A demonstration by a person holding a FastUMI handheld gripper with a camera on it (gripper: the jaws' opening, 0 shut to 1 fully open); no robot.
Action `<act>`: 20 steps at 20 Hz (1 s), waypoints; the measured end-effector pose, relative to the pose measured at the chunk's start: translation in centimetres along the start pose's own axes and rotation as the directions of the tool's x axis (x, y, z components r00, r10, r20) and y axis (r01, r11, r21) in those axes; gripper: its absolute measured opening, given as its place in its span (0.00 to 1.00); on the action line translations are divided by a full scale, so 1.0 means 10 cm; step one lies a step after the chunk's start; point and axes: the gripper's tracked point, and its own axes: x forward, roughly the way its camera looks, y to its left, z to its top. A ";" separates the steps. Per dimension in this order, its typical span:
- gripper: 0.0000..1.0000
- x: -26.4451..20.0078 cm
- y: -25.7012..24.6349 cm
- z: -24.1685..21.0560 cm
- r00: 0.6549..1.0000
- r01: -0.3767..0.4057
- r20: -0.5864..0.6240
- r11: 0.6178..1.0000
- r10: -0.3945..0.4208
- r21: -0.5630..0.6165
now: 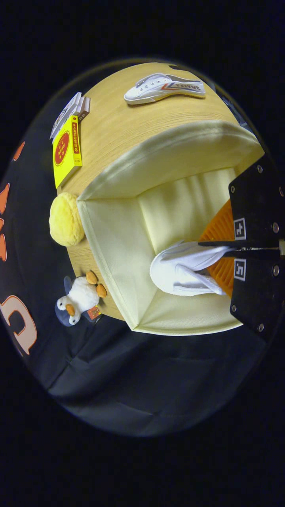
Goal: Open the storage box then place both shoes into the box .Put the left shoe in first, then the right shoe, with the right side of both shoes facing outward in a uniform manner.
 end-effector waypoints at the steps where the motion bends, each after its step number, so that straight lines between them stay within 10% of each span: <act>1: 0.04 0.02 0.02 -0.03 1.000 -0.019 -0.017 1.000 0.020 0.013; 9: 0.60 -0.54 0.19 0.19 0.955 -0.295 0.005 0.955 0.296 -0.007; 20: 0.82 -1.29 -1.57 0.97 0.927 -0.132 0.337 0.985 0.162 -0.110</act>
